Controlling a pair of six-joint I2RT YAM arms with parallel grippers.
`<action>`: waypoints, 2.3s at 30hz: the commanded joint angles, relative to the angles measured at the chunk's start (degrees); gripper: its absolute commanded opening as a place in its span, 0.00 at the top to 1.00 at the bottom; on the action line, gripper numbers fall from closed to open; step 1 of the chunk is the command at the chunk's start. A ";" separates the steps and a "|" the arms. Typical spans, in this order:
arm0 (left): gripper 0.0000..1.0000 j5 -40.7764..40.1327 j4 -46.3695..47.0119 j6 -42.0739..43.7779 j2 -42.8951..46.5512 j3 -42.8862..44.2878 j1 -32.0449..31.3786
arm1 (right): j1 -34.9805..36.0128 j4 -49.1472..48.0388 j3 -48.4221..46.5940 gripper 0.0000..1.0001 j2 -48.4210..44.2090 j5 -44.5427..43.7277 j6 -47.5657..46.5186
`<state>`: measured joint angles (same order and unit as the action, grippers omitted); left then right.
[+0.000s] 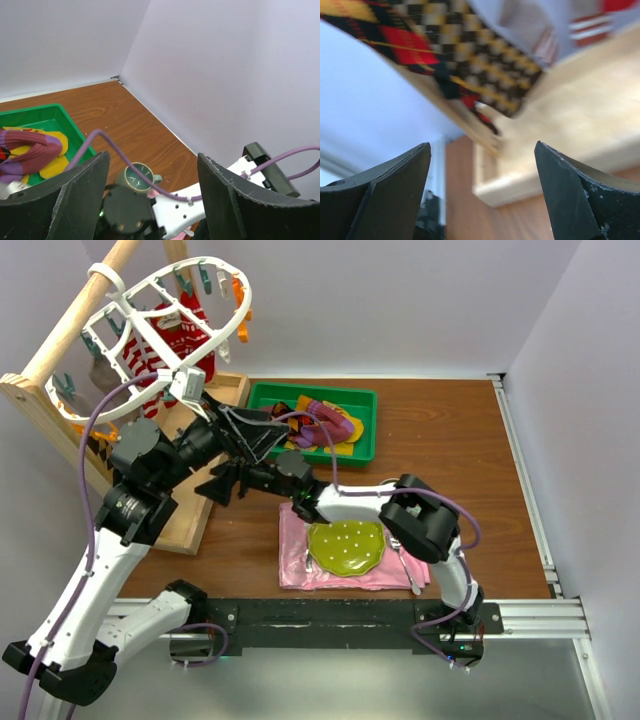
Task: Remove the socks clipped to the hanger
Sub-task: Place the sock in the bin, then remove the sock from the hanger.
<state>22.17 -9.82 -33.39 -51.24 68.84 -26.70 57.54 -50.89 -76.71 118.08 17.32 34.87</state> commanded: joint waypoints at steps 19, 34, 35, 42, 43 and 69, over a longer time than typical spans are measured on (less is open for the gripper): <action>0.24 1.03 -2.83 1.22 -0.61 5.60 -0.20 | 5.48 4.75 -27.09 0.07 13.40 -4.75 1.60; 0.24 0.77 -2.66 0.78 -1.05 5.69 -0.20 | 5.74 1.05 -20.49 0.07 9.71 -5.10 0.99; 0.24 0.77 -2.66 0.87 -1.14 5.78 -0.20 | 5.74 1.49 -21.20 0.07 10.41 -5.19 0.99; 0.24 0.94 -3.18 1.13 -1.31 6.40 -0.20 | 5.83 5.89 -27.79 0.07 14.18 -7.30 0.11; 0.24 0.94 -3.36 1.22 -1.40 6.48 -0.20 | 5.74 6.24 -29.36 0.07 14.63 -7.04 0.19; 0.24 0.50 -2.39 1.31 1.23 2.97 -0.11 | -0.23 3.26 -9.52 1.00 -3.19 -13.01 -3.58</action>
<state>22.11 -12.95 -33.15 -51.35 72.40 -26.70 60.64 -42.24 -88.66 123.28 7.62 32.29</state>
